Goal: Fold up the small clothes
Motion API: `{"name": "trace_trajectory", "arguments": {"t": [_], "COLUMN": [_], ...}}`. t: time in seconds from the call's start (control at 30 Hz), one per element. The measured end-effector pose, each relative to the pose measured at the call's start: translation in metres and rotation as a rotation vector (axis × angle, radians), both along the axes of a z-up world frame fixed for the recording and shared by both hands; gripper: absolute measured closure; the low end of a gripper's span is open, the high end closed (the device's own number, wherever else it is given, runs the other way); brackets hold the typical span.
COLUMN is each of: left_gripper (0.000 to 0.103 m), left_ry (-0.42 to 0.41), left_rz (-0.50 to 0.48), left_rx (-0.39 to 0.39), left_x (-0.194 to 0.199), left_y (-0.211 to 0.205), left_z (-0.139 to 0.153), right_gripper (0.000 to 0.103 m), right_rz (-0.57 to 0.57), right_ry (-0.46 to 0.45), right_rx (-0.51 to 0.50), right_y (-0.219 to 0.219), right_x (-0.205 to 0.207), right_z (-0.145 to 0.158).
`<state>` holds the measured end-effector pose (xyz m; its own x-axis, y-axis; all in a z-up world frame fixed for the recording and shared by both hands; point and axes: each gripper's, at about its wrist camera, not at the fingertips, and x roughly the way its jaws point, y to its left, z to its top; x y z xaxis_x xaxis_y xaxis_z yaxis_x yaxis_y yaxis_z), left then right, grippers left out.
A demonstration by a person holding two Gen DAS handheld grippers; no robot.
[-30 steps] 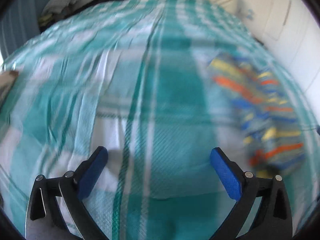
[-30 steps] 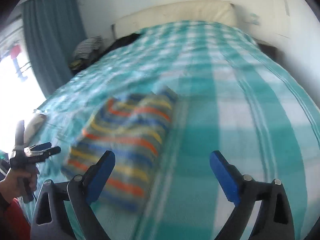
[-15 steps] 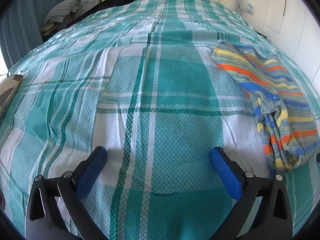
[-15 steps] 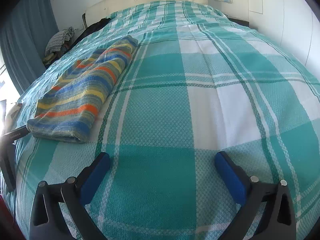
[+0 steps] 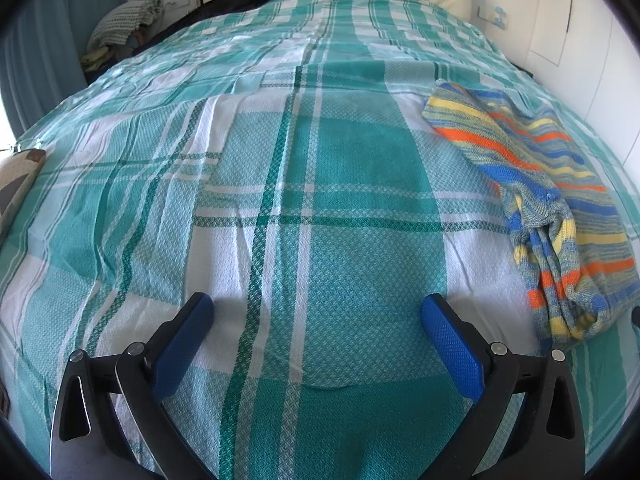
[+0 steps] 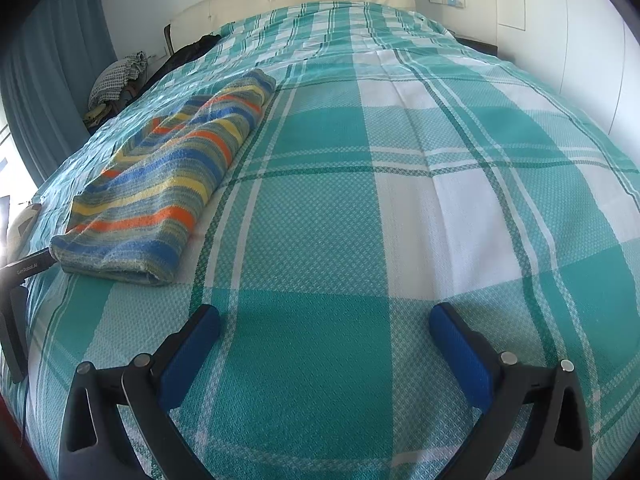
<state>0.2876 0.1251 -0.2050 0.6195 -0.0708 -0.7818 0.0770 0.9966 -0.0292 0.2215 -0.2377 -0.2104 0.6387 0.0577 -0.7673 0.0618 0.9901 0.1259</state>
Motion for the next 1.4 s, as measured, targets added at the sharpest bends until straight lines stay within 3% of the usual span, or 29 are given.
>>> {"name": "trace_trajectory", "arguments": {"t": [1.27, 1.33, 1.4], "left_gripper": [0.000, 0.001, 0.002], "left_ry": [0.017, 0.049, 0.074], "left_rz": [0.020, 0.022, 0.021], "left_rx": [0.008, -0.018, -0.142], "left_x": [0.006, 0.006, -0.001], "left_y": [-0.003, 0.000, 0.011], "left_z": [-0.002, 0.003, 0.015], "right_gripper": [0.000, 0.000, 0.000], "right_rz": [-0.004, -0.004, -0.004], "right_ry": [-0.020, -0.021, -0.018], "right_rx": [0.022, 0.026, 0.031], "right_y": [-0.002, -0.002, -0.002], "right_x": [-0.002, -0.002, -0.001], "right_z": [-0.002, -0.002, -0.002]}}
